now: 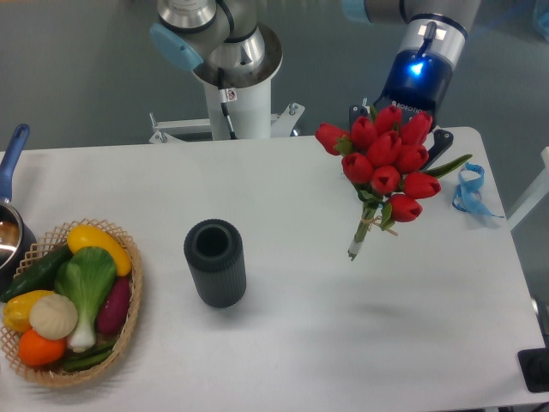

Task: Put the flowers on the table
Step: 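Hold the red tulip bouquet by its stems in the gripper, then lower the tulip bouquet down onto the table beside the black vase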

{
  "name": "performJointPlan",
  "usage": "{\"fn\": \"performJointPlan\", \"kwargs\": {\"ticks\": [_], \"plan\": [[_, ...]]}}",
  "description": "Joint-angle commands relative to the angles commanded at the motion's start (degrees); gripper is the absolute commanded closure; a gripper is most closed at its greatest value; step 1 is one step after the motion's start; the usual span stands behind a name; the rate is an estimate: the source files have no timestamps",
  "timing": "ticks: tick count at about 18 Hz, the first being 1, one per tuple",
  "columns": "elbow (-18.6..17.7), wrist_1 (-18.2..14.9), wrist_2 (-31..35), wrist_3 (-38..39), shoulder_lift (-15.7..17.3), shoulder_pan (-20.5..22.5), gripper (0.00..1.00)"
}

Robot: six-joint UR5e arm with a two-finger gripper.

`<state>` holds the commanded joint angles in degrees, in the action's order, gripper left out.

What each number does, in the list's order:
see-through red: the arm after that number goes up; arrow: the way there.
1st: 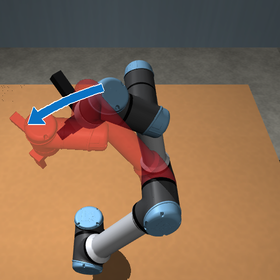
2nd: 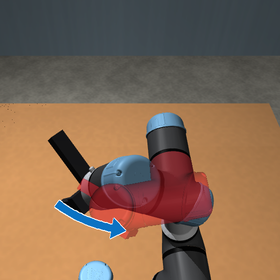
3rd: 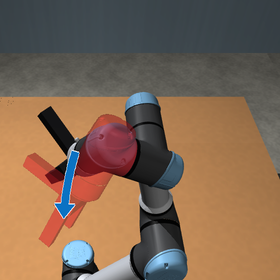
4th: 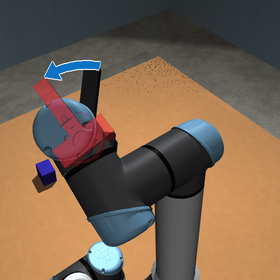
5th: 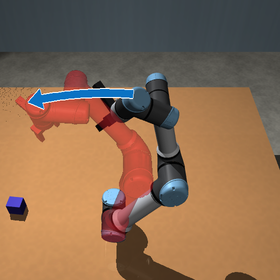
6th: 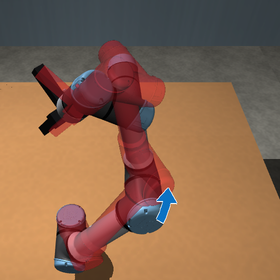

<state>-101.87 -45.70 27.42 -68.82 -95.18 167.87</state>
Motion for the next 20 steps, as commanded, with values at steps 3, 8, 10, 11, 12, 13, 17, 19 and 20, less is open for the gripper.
{"fn": "performJointPlan", "kwargs": {"ticks": [3, 8, 10, 11, 12, 13, 17, 19, 20], "plan": [[0.09, 0.00, 0.09, 0.44, -0.09, -0.09, 0.58], [1.24, -0.26, 0.35, 1.93, -0.18, -0.09, 0.58], [1.41, -0.35, 0.79, 1.94, -0.18, -0.09, 0.58], [1.67, -0.35, 1.57, 1.94, -0.09, -0.09, 0.58], [1.76, -0.35, 2.71, 1.94, -0.09, -0.09, 0.58], [1.76, -0.35, 3.94, 1.94, -0.09, -0.18, 0.58], [3.51, -0.53, 10.79, 1.94, -0.09, -0.88, 0.58], [3.96, -1.14, 15.71, 1.94, -0.09, -2.71, 0.58], [3.87, -1.32, 19.21, 1.67, 0.08, -3.77, 0.58]]}}
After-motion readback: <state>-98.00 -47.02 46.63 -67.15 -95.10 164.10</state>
